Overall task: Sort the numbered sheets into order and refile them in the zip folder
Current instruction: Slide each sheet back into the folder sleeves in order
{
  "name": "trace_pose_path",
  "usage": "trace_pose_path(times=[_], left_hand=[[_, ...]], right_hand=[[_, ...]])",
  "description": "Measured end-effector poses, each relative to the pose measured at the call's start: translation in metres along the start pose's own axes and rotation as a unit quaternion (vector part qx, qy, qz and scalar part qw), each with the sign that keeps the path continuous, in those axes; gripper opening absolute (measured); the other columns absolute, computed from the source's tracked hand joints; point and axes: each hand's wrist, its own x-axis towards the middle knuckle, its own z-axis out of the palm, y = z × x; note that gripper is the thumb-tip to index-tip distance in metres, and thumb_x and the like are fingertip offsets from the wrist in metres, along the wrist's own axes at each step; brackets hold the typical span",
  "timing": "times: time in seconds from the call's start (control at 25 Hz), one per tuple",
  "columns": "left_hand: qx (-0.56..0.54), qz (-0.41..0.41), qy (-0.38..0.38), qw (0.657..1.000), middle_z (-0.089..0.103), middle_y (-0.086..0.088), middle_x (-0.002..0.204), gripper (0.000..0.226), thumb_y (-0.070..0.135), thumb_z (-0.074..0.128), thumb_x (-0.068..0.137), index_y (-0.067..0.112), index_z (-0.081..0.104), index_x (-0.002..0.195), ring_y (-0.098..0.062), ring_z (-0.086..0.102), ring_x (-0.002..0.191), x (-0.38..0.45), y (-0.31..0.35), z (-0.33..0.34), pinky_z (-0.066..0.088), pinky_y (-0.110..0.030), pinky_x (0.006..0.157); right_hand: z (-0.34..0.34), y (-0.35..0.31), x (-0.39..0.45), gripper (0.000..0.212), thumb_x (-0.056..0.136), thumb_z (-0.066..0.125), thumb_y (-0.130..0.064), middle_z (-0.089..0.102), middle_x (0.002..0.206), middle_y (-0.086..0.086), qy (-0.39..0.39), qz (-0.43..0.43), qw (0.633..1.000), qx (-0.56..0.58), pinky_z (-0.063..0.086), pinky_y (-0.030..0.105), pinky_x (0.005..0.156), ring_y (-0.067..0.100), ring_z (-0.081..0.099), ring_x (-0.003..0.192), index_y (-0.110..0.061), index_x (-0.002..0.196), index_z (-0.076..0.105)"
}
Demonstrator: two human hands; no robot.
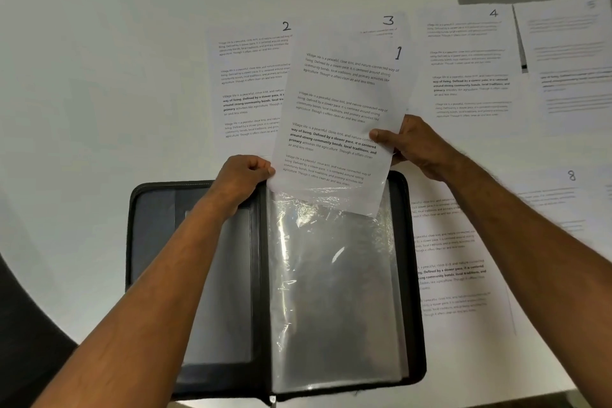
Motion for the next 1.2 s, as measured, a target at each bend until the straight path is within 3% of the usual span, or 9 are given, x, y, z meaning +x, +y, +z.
trace_pose_path(times=[0.28, 0.36, 0.48, 0.64, 0.76, 0.84, 0.92, 1.04, 1.2], left_hand=[[0.057, -0.005, -0.07, 0.996, 0.075, -0.018, 0.096, 0.017, 0.021, 0.073, 0.095, 0.004, 0.072, 0.091, -0.024, 0.057, 0.077, 0.005, 0.0, -0.007, 0.048, -0.036, 0.072], [0.023, -0.005, -0.066, 0.998, 0.076, -0.011, 0.094, 0.016, 0.024, 0.072, 0.096, 0.009, 0.073, 0.091, -0.024, 0.058, 0.077, 0.004, -0.001, -0.005, 0.049, -0.034, 0.073], [-0.011, 0.013, -0.04, 0.999, 0.078, -0.001, 0.102, 0.018, 0.024, 0.07, 0.098, 0.007, 0.074, 0.101, -0.014, 0.072, 0.088, 0.001, -0.002, 0.001, 0.052, -0.017, 0.074], [-0.057, 0.024, -0.009, 0.998, 0.078, -0.007, 0.105, 0.028, 0.026, 0.07, 0.097, -0.002, 0.069, 0.101, -0.015, 0.071, 0.094, 0.004, -0.007, 0.005, 0.051, -0.021, 0.079], [-0.059, 0.03, 0.002, 0.998, 0.075, -0.018, 0.099, 0.027, 0.027, 0.071, 0.096, 0.005, 0.061, 0.085, -0.02, 0.062, 0.081, 0.006, -0.011, 0.008, 0.048, -0.028, 0.076], [-0.035, 0.031, 0.004, 0.999, 0.065, -0.021, 0.083, 0.03, 0.027, 0.073, 0.096, 0.009, 0.055, 0.079, -0.02, 0.051, 0.07, 0.006, -0.014, 0.008, 0.042, -0.03, 0.065], [-0.005, 0.031, -0.005, 0.999, 0.057, -0.014, 0.077, 0.036, 0.027, 0.073, 0.095, 0.001, 0.054, 0.079, -0.019, 0.043, 0.063, 0.007, -0.016, 0.007, 0.036, -0.027, 0.055], [0.0, 0.031, -0.019, 0.999, 0.052, -0.01, 0.07, 0.036, 0.027, 0.074, 0.094, 0.0, 0.055, 0.079, -0.018, 0.04, 0.06, 0.005, -0.013, 0.005, 0.033, -0.026, 0.052], [-0.055, 0.044, -0.004, 0.998, 0.05, -0.005, 0.073, 0.027, 0.025, 0.072, 0.096, 0.005, 0.059, 0.082, -0.012, 0.042, 0.063, 0.004, -0.013, 0.007, 0.037, -0.02, 0.056]], right_hand=[[0.002, 0.006, 0.005, 0.034, 0.097, 0.069, -0.021, 0.076, 0.112, -0.001, -0.008, -0.003, 1.0, 0.007, 0.061, 0.026, 0.068, 0.015, 0.076, 0.093, -0.017, 0.13, 0.066], [0.003, 0.009, 0.005, 0.037, 0.096, 0.069, -0.022, 0.076, 0.115, 0.002, -0.029, 0.006, 1.0, 0.004, 0.062, 0.029, 0.072, 0.018, 0.076, 0.097, -0.015, 0.133, 0.065], [0.007, 0.012, 0.003, 0.034, 0.096, 0.069, -0.021, 0.077, 0.114, 0.001, -0.061, 0.018, 0.998, -0.003, 0.062, 0.029, 0.075, 0.018, 0.075, 0.1, -0.015, 0.129, 0.066], [0.01, 0.012, -0.001, 0.028, 0.095, 0.071, -0.022, 0.077, 0.111, -0.002, -0.101, 0.023, 0.993, -0.051, 0.06, 0.024, 0.071, 0.016, 0.075, 0.098, -0.019, 0.122, 0.068], [0.013, 0.008, -0.003, 0.026, 0.094, 0.072, -0.02, 0.076, 0.111, -0.008, -0.139, 0.019, 0.986, -0.091, 0.058, 0.019, 0.071, 0.009, 0.074, 0.097, -0.022, 0.12, 0.068], [0.016, 0.008, -0.003, 0.03, 0.092, 0.075, -0.026, 0.075, 0.114, -0.007, -0.136, 0.011, 0.985, -0.106, 0.061, 0.026, 0.083, 0.012, 0.073, 0.102, -0.024, 0.121, 0.069], [0.019, 0.01, -0.004, 0.039, 0.091, 0.075, -0.036, 0.075, 0.118, -0.006, -0.093, -0.003, 0.992, -0.089, 0.06, 0.039, 0.094, 0.015, 0.073, 0.106, -0.021, 0.127, 0.069], [0.022, 0.005, -0.004, 0.044, 0.092, 0.074, -0.043, 0.076, 0.118, -0.002, -0.059, -0.004, 0.995, -0.08, 0.058, 0.051, 0.097, 0.02, 0.073, 0.107, -0.019, 0.128, 0.069], [0.023, 0.004, -0.007, 0.041, 0.091, 0.074, -0.044, 0.077, 0.112, -0.001, -0.094, 0.002, 0.982, -0.165, 0.057, 0.048, 0.098, 0.02, 0.073, 0.1, -0.018, 0.123, 0.071]])
